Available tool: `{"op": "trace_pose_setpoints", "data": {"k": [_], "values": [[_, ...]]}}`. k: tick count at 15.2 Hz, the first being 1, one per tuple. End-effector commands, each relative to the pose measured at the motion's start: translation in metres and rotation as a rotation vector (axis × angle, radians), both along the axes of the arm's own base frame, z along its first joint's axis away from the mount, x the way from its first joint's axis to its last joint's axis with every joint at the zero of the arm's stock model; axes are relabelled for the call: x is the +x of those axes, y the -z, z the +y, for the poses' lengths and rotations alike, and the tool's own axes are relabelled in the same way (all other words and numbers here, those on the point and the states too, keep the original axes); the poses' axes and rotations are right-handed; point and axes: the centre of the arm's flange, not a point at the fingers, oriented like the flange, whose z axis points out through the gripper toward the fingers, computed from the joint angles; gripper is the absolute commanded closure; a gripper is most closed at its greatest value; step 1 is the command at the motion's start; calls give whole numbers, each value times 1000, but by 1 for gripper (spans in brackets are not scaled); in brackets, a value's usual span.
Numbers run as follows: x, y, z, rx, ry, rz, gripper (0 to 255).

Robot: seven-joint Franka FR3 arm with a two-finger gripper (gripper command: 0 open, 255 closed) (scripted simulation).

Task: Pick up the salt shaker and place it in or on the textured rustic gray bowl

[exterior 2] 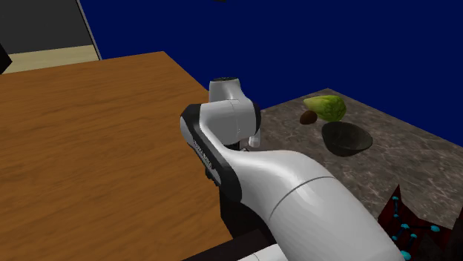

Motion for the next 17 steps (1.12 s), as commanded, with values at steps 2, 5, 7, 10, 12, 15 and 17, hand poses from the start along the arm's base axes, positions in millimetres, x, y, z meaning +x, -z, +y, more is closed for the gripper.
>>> {"op": "trace_pose_setpoints", "data": {"k": [2, 5, 7, 10, 12, 15, 17], "values": [[8, -1, -8, -4, 18, -17, 0], [30, -4, -32, -17, 70, -69, 0], [44, -7, -48, -26, 106, -104, 0], [63, -13, -74, -39, 159, -156, 0], [76, -18, -92, -48, 194, -191, 0], [92, -26, -119, -61, 247, -243, 0], [102, -32, -138, -70, 282, -277, 0]]}}
